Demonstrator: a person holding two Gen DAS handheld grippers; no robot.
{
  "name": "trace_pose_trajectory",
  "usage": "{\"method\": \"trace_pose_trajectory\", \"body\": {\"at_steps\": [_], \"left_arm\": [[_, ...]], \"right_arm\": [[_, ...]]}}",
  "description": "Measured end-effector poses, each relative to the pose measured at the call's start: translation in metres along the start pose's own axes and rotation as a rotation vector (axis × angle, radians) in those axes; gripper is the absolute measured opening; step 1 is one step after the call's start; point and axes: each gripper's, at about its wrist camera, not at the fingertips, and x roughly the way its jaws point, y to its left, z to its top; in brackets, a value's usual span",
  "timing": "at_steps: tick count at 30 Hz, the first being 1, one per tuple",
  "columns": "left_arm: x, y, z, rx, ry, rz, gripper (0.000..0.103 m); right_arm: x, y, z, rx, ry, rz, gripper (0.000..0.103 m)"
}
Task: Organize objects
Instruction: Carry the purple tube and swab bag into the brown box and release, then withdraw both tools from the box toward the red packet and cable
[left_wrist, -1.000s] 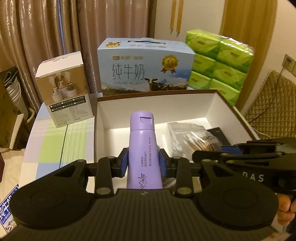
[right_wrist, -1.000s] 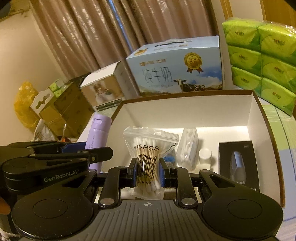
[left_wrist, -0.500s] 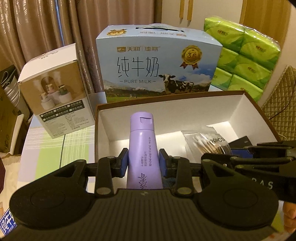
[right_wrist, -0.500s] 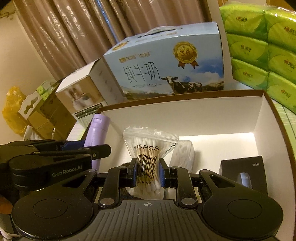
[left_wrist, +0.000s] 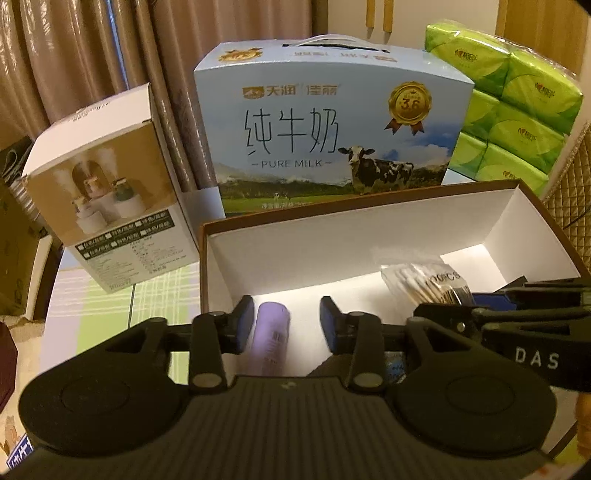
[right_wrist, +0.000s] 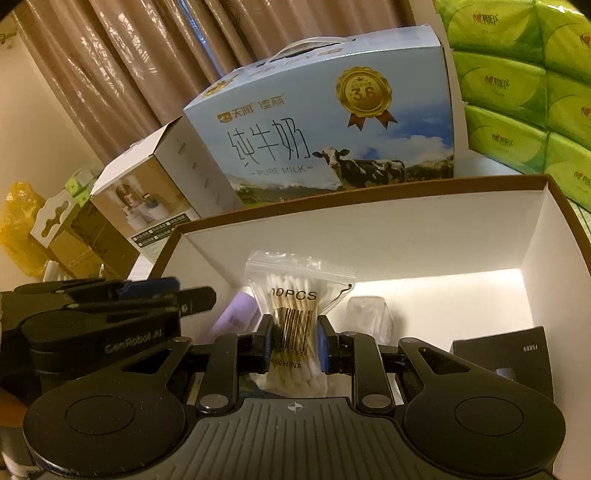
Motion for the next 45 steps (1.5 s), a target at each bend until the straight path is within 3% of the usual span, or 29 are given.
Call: {"method": "trace_pose_trajectory", "body": {"at_steps": [2, 5, 11, 14, 19, 23, 26, 45], "left_arm": [[-0.001, 0.001, 0.000, -0.003, -0.001, 0.002, 0.037], [-0.005, 0.003, -0.001, -0.012, -0.002, 0.002, 0.044], [-0.020, 0.004, -0.004, -0.018, -0.017, -0.014, 0.054], [-0.030, 0.004, -0.008, -0.017, -0.022, -0.023, 0.063], [-0.048, 0.003, -0.015, -0.019, -0.019, -0.039, 0.072], [-0.063, 0.001, -0.022, -0.024, -0.019, -0.047, 0.076], [-0.076, -0.001, -0.029, -0.025, -0.021, -0.059, 0.084], [-0.160, -0.006, -0.085, -0.081, -0.018, -0.050, 0.088]], "right_arm": [[0.001, 0.002, 0.002, -0.003, -0.010, 0.002, 0.025], [-0.001, 0.001, 0.003, 0.008, -0.039, -0.005, 0.052], [-0.011, -0.004, 0.003, 0.026, -0.047, -0.004, 0.054], [-0.021, -0.006, 0.001, 0.035, -0.042, -0.009, 0.063], [-0.043, -0.006, -0.008, 0.020, -0.055, -0.016, 0.073], [-0.060, -0.004, -0.015, 0.018, -0.071, -0.029, 0.087], [-0.075, -0.001, -0.022, 0.002, -0.086, -0.042, 0.091], [-0.156, 0.013, -0.078, 0.016, -0.130, -0.072, 0.096]]}}
